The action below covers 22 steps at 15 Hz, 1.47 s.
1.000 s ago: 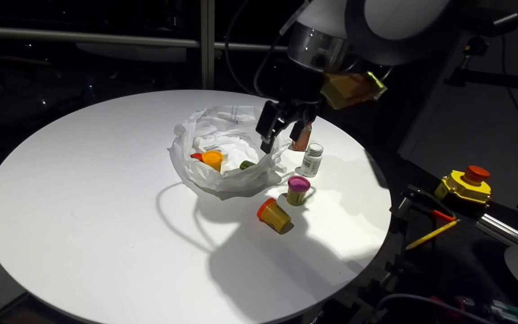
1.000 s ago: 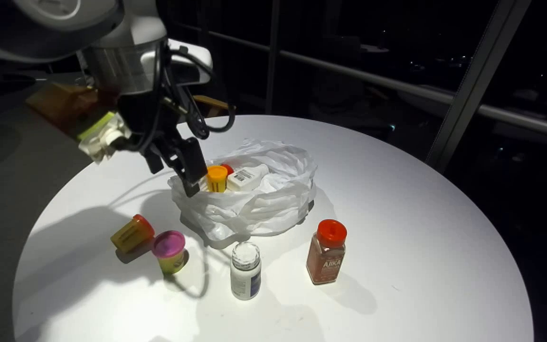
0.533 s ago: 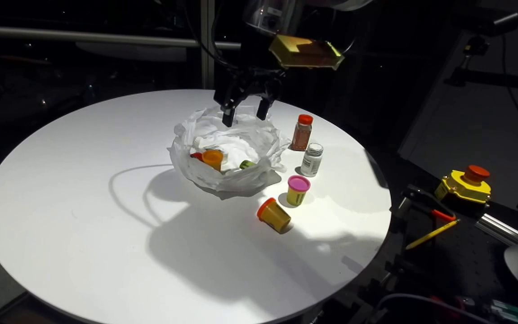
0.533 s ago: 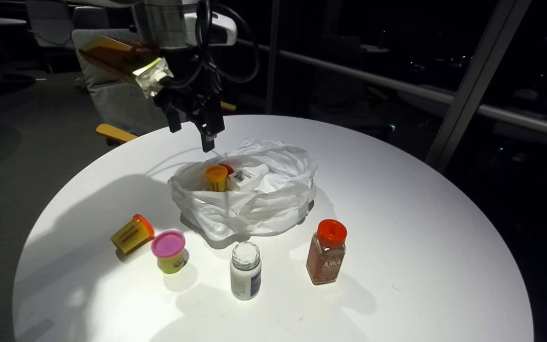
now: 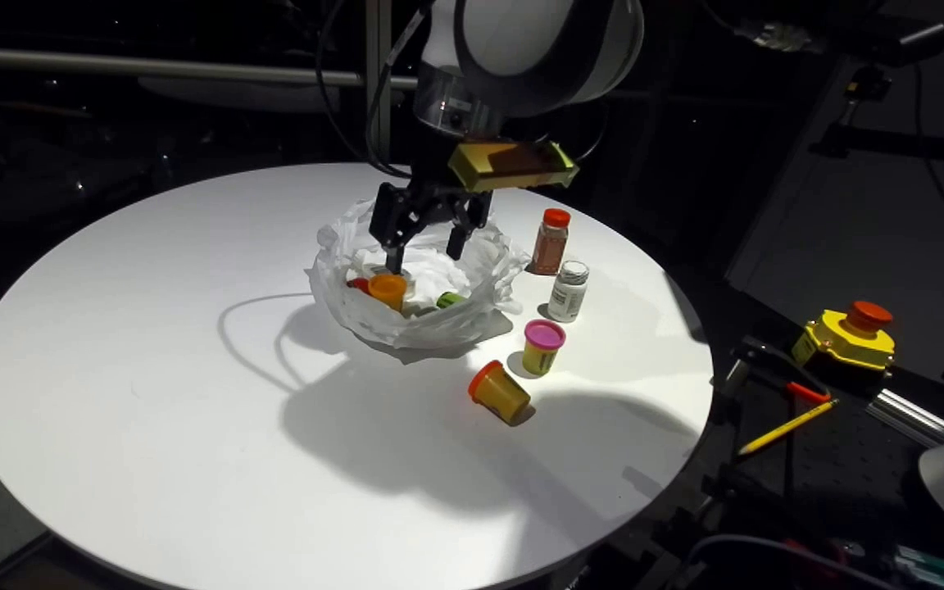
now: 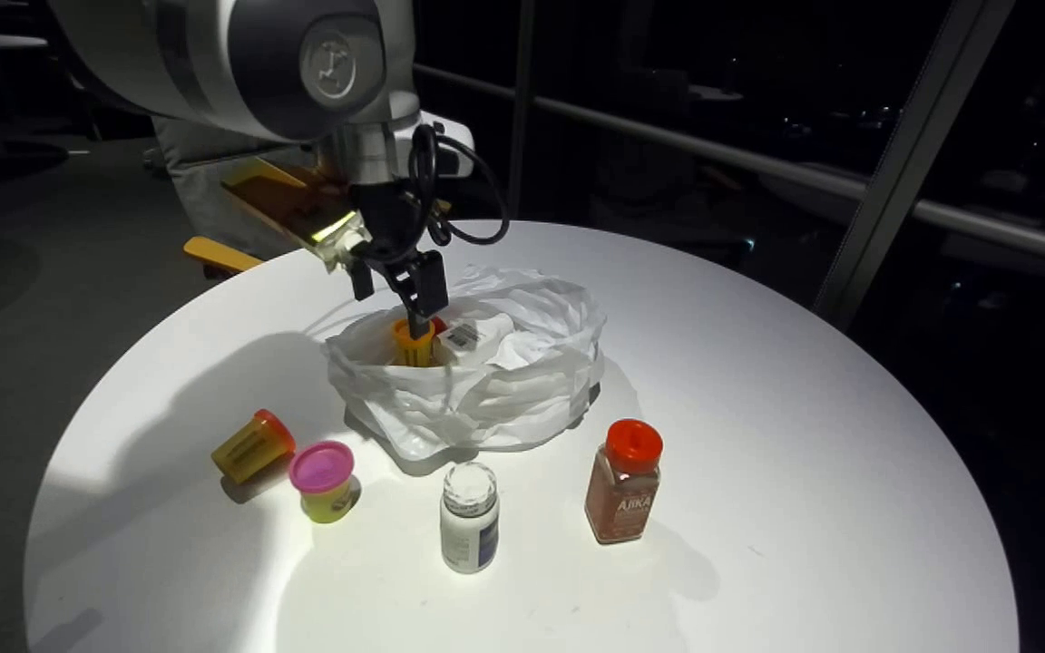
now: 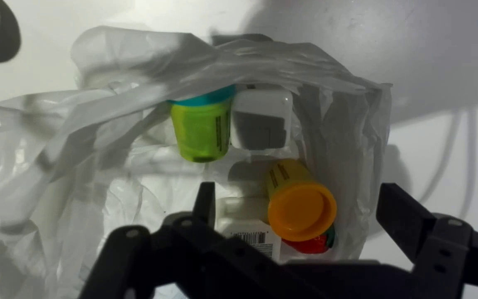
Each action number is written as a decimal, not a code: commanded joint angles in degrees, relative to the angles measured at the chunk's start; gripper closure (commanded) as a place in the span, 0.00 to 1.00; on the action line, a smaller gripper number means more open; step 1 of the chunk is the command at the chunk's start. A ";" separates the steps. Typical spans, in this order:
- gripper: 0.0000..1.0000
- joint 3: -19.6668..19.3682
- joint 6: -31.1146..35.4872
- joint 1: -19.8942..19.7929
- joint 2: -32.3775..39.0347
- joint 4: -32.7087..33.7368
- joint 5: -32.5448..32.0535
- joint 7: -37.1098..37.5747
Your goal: Pick up the objects from the plastic bag and put it on the table.
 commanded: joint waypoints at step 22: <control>0.55 -2.73 5.97 2.05 12.64 11.43 0.06 4.40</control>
